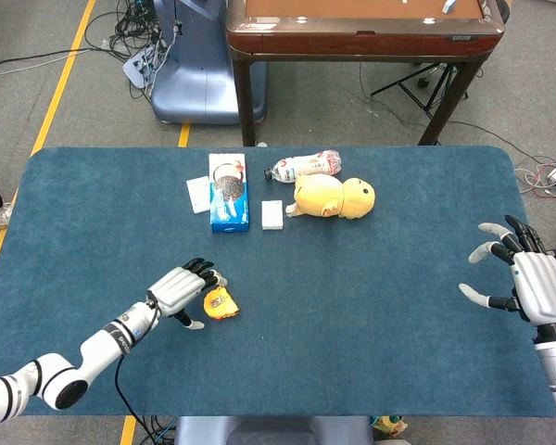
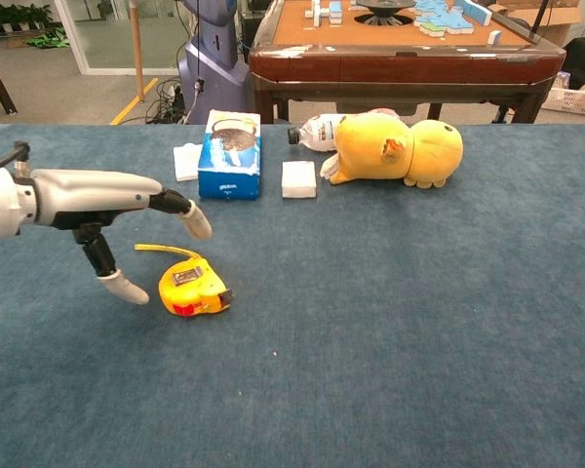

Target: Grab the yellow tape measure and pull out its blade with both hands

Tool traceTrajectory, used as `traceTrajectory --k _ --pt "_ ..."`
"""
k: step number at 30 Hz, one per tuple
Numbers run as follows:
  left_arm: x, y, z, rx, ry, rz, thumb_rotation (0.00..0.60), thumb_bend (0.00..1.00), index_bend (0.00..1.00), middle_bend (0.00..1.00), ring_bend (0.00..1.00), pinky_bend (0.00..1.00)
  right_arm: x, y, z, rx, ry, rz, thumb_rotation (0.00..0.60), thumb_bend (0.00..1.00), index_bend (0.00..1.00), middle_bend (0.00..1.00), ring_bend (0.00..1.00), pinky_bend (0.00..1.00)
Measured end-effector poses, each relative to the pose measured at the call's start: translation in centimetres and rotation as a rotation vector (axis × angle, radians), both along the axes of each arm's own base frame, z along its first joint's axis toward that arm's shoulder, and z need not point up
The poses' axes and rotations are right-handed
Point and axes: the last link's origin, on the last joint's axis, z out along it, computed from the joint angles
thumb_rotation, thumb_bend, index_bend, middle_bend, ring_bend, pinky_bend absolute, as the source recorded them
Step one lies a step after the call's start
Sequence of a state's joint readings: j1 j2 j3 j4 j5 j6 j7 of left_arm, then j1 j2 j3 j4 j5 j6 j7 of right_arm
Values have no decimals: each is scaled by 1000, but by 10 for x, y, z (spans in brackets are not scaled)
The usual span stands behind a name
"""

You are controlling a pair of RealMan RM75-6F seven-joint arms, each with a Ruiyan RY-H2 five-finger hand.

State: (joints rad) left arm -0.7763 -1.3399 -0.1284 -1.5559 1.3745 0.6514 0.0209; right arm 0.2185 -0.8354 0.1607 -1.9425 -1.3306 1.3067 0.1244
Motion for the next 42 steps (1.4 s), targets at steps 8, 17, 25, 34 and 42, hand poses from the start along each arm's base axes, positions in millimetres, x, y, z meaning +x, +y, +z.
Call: traceTrajectory --k 8,17,25,34,42 --pt "13 6 -23 -59 32 -11 600 119 209 202 40 0 -7 2 -1 0 -7 -20 600 232 484 203 15 2" --pt "6 8 -26 -67 95 19 600 119 213 240 41 0 -11 4 -1 -3 -13 -28 600 232 483 203 15 2" --pt "-9 1 -7 -35 144 51 600 119 242 272 47 0 -10 3 -4 3 -17 -22 600 232 483 203 15 2" --pt "-13 -8 3 73 91 41 600 119 236 272 49 0 -9 2 -7 11 -19 -19 600 232 483 203 16 2" --pt "-15 -18 -9 105 68 5 600 119 228 272 64 0 -11 5 -4 4 -15 -33 600 232 483 203 15 2"
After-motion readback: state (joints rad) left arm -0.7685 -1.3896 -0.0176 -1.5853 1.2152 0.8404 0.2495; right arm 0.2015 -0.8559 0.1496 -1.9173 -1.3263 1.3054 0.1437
